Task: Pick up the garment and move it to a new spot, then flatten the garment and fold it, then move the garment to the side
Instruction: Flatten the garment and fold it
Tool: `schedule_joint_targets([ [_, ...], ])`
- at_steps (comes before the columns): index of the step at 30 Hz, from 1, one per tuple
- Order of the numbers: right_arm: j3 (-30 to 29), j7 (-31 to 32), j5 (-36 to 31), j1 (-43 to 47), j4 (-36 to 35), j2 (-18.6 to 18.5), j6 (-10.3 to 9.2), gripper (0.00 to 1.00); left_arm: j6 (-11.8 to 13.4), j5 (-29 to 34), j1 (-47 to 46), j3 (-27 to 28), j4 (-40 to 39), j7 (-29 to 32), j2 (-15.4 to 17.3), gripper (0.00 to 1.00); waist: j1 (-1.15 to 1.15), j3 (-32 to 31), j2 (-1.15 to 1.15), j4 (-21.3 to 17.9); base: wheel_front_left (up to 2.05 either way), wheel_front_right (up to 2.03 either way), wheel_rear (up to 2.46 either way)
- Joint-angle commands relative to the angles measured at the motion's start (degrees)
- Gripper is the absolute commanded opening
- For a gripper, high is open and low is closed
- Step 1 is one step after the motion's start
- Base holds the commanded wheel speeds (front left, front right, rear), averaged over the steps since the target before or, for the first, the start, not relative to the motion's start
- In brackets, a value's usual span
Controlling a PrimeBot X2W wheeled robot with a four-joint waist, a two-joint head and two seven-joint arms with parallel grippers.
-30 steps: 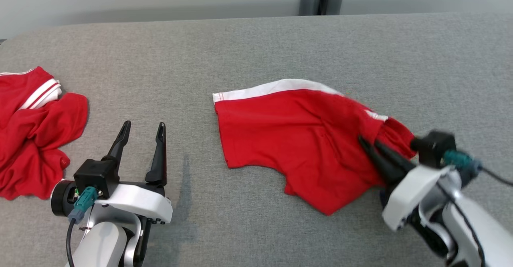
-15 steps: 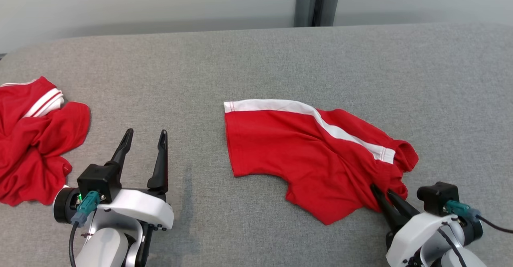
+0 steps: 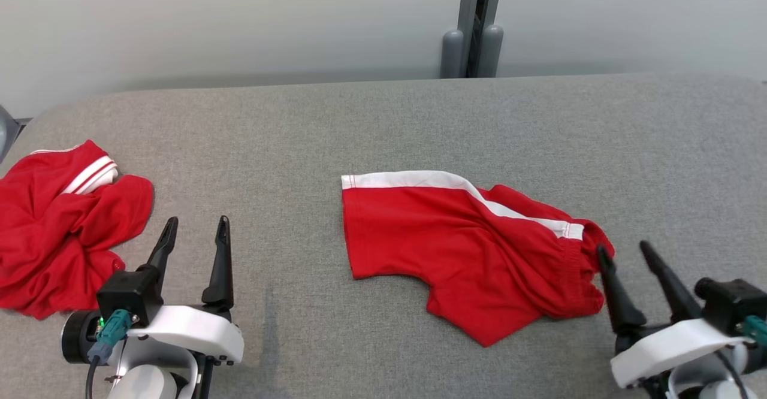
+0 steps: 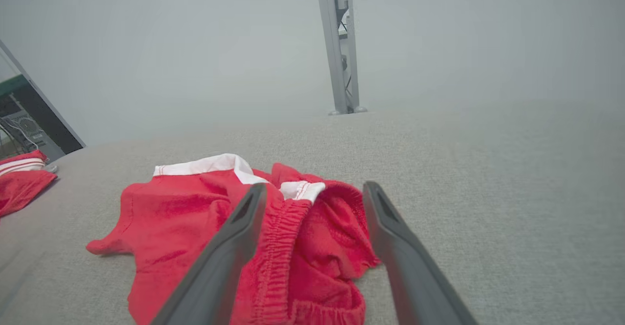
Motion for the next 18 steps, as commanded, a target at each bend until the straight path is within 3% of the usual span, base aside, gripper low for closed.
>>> schedule_joint_targets([
  [1,-0.6,-0.1,-0.5,0.3,-0.5,-0.1,0.03,1.0,0.2,-0.2,0.1,0.3,-0.2,0.1,0.5,1.0,0.0,-0.4,0.0,-0.2,0.0,0.0,0.0],
  [4,-4.7,0.8,-3.6,0.4,-6.3,1.3,0.03,1.0,1.0,0.0,1.0,0.8,-1.8,0.3,1.3,1.0,0.0,-1.2,0.0,-0.4,0.0,0.0,0.0],
  [18,-9.5,6.3,-8.8,1.9,-13.5,2.9,0.03,1.0,2.8,1.0,3.6,0.3,-6.3,1.4,3.0,1.0,0.0,-2.9,0.0,-0.4,0.0,0.0,0.0],
])
